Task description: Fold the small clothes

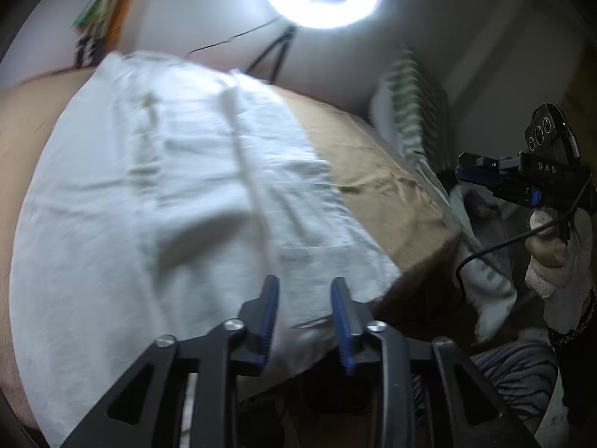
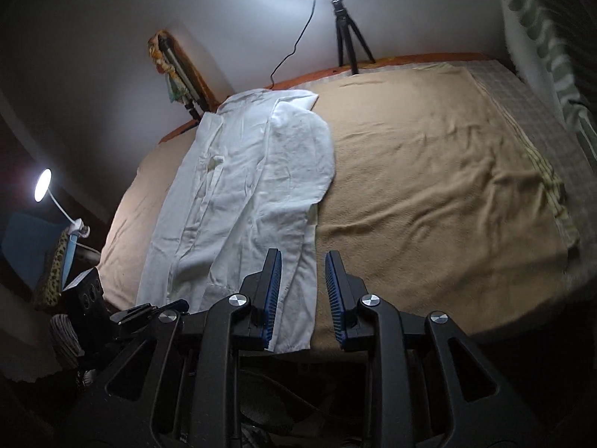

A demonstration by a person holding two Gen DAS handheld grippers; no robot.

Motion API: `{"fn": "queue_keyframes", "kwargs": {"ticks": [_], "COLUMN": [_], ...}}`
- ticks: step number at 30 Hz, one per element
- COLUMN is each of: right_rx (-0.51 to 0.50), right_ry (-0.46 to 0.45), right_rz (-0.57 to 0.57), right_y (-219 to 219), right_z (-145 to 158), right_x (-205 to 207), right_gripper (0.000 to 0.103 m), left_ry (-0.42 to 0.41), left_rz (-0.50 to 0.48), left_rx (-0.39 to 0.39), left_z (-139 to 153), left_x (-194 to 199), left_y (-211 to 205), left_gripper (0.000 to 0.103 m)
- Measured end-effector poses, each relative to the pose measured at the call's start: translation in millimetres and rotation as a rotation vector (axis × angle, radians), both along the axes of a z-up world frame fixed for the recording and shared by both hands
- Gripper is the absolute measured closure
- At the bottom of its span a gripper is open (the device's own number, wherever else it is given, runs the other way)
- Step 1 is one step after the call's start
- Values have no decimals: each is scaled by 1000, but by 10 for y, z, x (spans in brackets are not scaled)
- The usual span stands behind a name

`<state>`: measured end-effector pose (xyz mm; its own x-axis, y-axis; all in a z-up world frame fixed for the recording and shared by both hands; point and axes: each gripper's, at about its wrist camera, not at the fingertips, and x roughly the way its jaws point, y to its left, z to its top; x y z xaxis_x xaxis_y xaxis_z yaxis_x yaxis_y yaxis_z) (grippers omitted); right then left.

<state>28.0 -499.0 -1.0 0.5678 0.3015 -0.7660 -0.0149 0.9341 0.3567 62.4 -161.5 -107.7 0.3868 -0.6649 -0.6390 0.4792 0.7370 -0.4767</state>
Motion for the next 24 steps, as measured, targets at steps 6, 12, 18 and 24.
{"fn": "queue_keyframes", "kwargs": {"ticks": [6,12,18,24], "right_rx": [52,57,86,136], "right_ry": [-75,-95,-75,-60], "right_rz": [-112,-153,-158,-117], "right_y": [-523,-786,-916,-876], "right_z": [204,228,85,-57], "right_x": [-375,-475,-419,-111], "right_gripper": [62,62,62,62], "left_ry": [-63,-121,-159,-151], "left_rz": [-152,-231,-196,-181], "left_rx": [92,218,320,243], "left_z": [44,19,-150,-188], "left_x": [-101,-142,-100,-37], "left_y": [-662,-1327,-1588,-1412], "left_gripper": [43,43,58,99]}}
